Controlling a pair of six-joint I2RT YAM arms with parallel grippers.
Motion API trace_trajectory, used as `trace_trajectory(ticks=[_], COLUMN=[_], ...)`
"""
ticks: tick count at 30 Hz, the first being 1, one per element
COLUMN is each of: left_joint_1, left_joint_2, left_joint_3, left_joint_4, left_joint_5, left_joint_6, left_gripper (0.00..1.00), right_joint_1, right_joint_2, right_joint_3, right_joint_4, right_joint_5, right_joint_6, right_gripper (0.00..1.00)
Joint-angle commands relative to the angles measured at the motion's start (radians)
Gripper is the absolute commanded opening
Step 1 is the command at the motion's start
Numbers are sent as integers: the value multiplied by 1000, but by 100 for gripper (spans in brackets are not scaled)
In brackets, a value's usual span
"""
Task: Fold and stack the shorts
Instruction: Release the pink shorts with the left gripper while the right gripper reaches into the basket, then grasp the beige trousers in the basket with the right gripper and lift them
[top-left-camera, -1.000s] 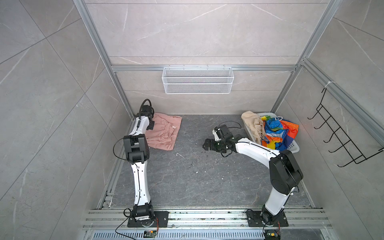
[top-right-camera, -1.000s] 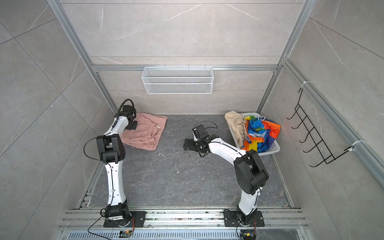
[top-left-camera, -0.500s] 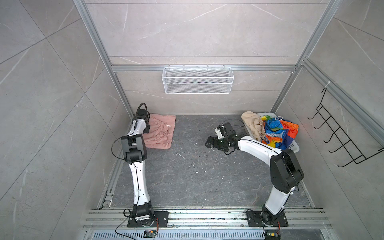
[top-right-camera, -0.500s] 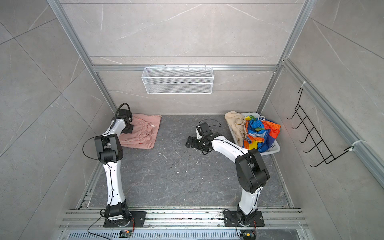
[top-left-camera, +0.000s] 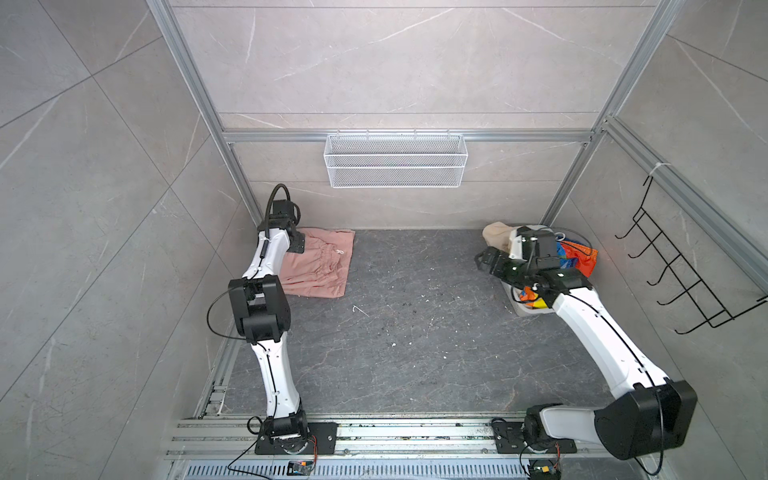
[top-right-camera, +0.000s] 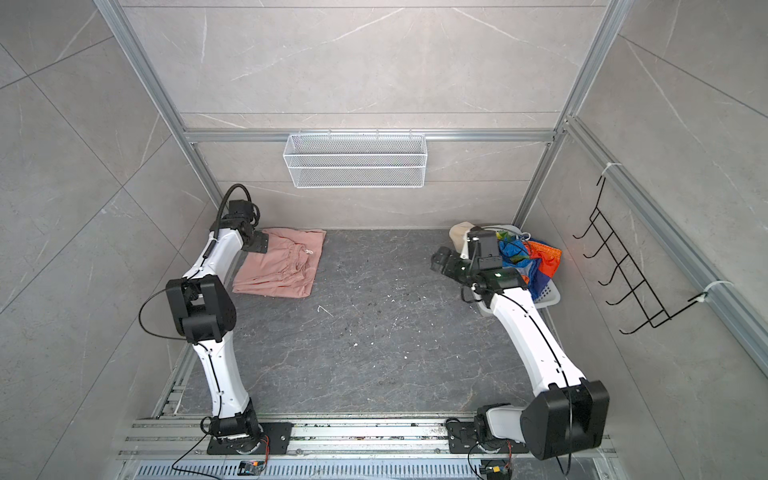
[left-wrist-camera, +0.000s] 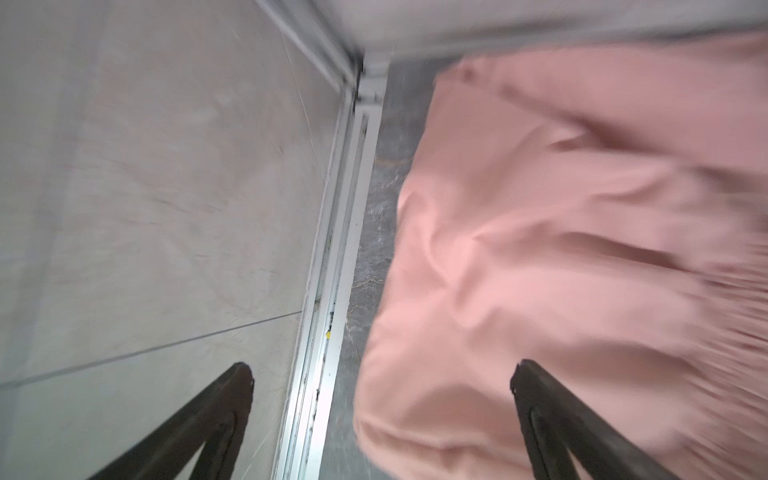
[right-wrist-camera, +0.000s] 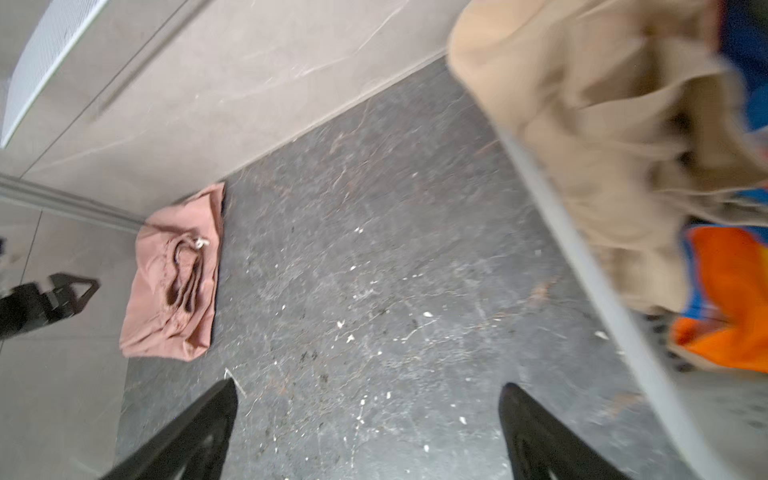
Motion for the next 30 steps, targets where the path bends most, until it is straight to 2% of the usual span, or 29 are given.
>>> trace_trajectory(ticks=[1, 3, 6, 11, 15, 19, 22, 26, 30], left_joint_1=[-144, -250, -456, -723, -842, -899, -917, -920, -919], left_joint_2=[-188, -253, -290, -219, -120, -48, -35, -76, -113], left_joint_3=[-66, -153, -236, -237, -177, -100, -77, -125, -184], left_joint_4=[85, 169, 282, 356, 329, 253, 213, 208, 223], left_joint_5=[14, 24, -34, -142, -139, -29, 47, 100, 85], left_joint_6=[-65, -63, 3, 86, 55, -22, -81, -138, -146], left_gripper=[100, 100, 100, 100, 100, 100, 100, 100, 100], right_joint_1=[-109, -187, -270, -294, -294, -295, -294, -294, -295], right_joint_2=[33, 70, 138, 269, 366, 460, 514, 583, 572], right_joint_3=[-19, 0, 15, 96, 170, 248, 290, 388, 399], right_joint_4=[-68, -58, -6, 41, 55, 36, 60, 21, 27], right_joint_5=[41, 6, -45, -47, -13, 17, -16, -62, -83], right_joint_6=[-25, -12, 22, 22, 0, -26, -26, -27, -11], right_gripper=[99, 99, 99, 99, 99, 99, 83, 54, 16])
